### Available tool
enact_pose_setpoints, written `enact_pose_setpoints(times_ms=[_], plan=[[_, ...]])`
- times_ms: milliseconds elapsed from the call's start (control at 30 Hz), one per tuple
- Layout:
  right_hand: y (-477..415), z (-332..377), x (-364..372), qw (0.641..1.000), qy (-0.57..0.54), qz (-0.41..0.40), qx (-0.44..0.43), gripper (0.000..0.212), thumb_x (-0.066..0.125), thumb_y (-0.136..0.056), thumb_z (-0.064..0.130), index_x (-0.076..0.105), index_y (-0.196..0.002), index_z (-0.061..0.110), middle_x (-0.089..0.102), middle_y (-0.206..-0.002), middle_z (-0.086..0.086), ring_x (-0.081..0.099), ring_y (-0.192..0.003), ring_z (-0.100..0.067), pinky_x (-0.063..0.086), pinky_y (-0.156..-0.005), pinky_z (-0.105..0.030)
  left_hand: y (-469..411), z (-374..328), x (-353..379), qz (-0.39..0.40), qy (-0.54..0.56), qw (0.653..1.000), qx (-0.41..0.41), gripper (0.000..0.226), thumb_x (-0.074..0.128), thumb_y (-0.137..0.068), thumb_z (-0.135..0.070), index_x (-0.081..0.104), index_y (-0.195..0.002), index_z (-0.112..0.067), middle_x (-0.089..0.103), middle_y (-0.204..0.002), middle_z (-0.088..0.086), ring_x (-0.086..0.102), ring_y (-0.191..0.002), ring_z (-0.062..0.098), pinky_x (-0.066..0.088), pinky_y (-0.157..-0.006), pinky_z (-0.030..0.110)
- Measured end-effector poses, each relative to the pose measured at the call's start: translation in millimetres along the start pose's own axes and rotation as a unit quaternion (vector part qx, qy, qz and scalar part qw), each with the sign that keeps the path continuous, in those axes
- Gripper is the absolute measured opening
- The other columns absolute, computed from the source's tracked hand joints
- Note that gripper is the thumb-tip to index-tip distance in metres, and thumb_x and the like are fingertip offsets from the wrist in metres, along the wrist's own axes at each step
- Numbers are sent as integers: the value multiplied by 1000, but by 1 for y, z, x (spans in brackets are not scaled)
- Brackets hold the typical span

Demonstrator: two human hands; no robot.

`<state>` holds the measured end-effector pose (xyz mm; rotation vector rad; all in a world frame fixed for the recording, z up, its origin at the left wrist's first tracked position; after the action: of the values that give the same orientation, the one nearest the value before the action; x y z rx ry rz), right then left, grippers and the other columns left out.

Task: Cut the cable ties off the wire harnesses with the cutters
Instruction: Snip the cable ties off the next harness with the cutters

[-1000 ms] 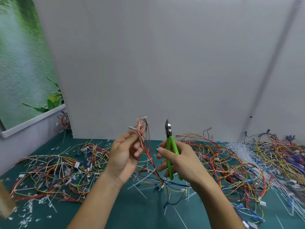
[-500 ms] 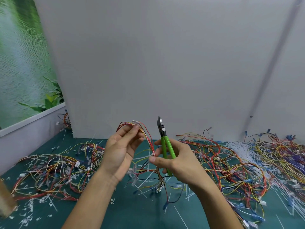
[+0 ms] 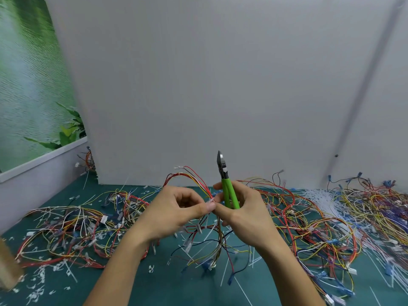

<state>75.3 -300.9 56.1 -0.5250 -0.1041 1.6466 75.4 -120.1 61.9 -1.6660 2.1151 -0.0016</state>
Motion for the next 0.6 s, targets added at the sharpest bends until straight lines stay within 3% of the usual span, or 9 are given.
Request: enact_pose_setpoints(times_ms=[100, 200, 367, 533, 600], plan=[[-1, -2, -2, 1000, 26, 1, -7, 24, 80, -88, 27, 68, -108, 34, 71, -88, 2, 68, -74, -16, 62, -74, -45, -2, 3, 1, -7, -50, 999, 7, 21, 75, -85, -47, 78, -84, -26, 73, -77, 1, 64, -71, 9, 53, -68, 28], [-1, -3, -3, 999, 36, 26, -2, 20, 76, -92, 27, 68, -109, 34, 71, -88, 1, 71, -76, -21, 63, -72, -42, -2, 3, 4, -6, -102, 993, 56, 13, 69, -93, -41, 74, -87, -30, 71, -78, -7, 60, -69, 3, 50, -65, 20], [1, -2, -5, 998, 39, 42, -1, 17, 70, -95, 23, 68, -109, 33, 72, -85, 9, 72, -69, -11, 57, -62, -22, -2, 0, 10, -15, -135, 987, 86, 10, 64, -93, -35, 70, -87, -29, 71, -81, -10, 65, -74, 8, 55, -69, 26], [0, -3, -8, 997, 72, 32, -5, 17, 71, -94, 27, 68, -107, 37, 73, -88, 13, 73, -75, -10, 63, -69, -30, 0, -2, 14, -21, -153, 983, 103, 11, 63, -93, -32, 70, -85, -29, 69, -79, -10, 65, -74, 14, 54, -70, 34], [0, -3, -9, 996, 81, 29, -8, 16, 72, -93, 29, 68, -106, 37, 73, -90, 12, 73, -78, -10, 64, -73, -33, 1, -3, 15, -22, -168, 979, 111, 11, 62, -93, -30, 71, -87, -28, 70, -79, -13, 65, -76, 13, 53, -69, 29]])
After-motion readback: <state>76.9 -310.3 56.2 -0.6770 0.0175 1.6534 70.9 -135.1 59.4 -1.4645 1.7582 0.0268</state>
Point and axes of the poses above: each hand's wrist, its own y-axis away from the middle knuckle, its own x-axis out of the palm, z = x × y, the point moved 4 cm from there along -y, towards the middle knuckle
